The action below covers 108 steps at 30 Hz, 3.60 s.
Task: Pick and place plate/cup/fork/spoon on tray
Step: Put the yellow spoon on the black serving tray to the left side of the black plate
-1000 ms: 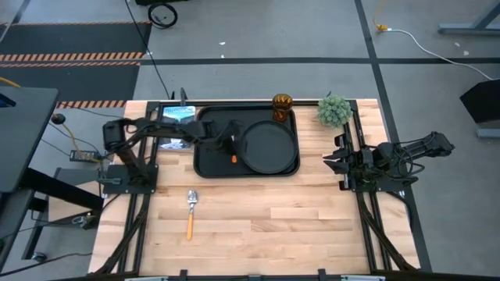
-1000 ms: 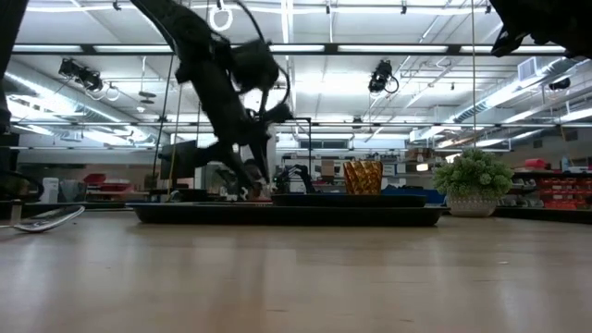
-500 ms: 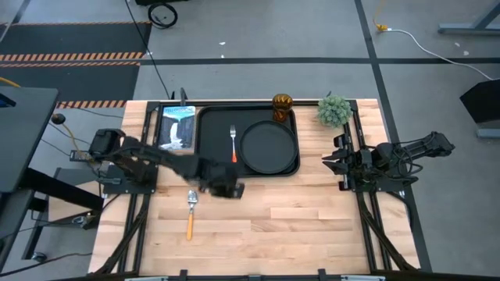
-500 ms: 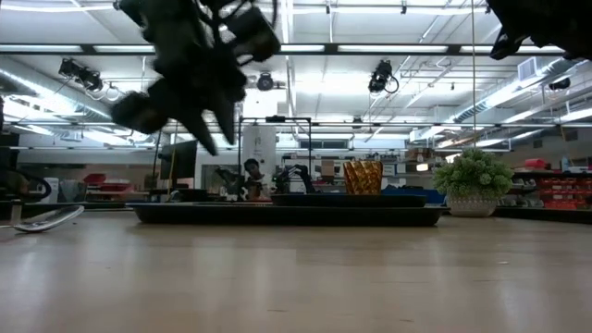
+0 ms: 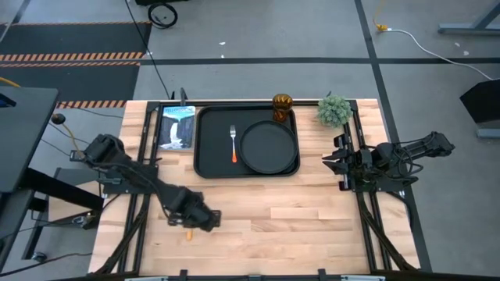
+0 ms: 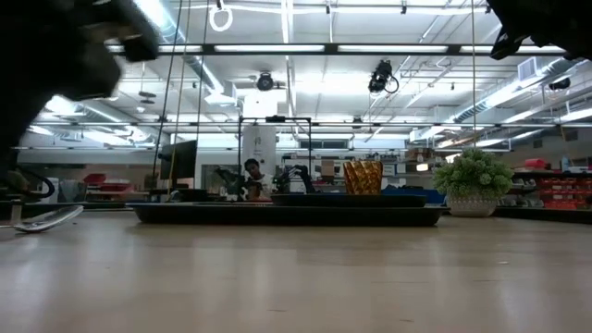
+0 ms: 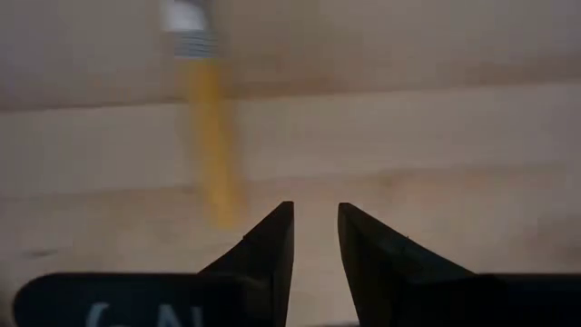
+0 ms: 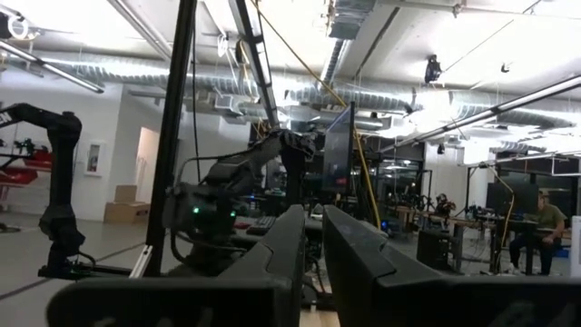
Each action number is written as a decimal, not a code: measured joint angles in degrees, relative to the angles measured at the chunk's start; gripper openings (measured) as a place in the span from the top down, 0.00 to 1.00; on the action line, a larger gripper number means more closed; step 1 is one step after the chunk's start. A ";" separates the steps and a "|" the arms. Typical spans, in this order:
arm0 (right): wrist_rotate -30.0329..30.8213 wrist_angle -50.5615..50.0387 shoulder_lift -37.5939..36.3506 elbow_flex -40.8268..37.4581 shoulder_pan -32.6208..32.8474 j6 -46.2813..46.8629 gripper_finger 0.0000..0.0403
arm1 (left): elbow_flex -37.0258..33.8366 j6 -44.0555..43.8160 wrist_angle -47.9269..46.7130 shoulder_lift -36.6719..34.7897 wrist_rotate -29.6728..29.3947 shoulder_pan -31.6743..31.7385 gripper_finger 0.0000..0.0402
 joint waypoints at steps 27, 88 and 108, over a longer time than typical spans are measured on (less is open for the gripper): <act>0.00 0.08 0.00 0.00 0.00 -0.06 0.88 | -0.11 0.58 -12.56 5.84 -8.57 -1.34 0.57; -0.63 1.15 0.00 0.00 0.02 0.00 0.88 | -0.09 3.68 -12.01 8.24 -8.11 -0.86 0.76; -1.55 1.90 0.00 0.00 0.02 0.94 0.88 | -1.84 8.62 -10.75 8.24 -8.07 -0.86 0.72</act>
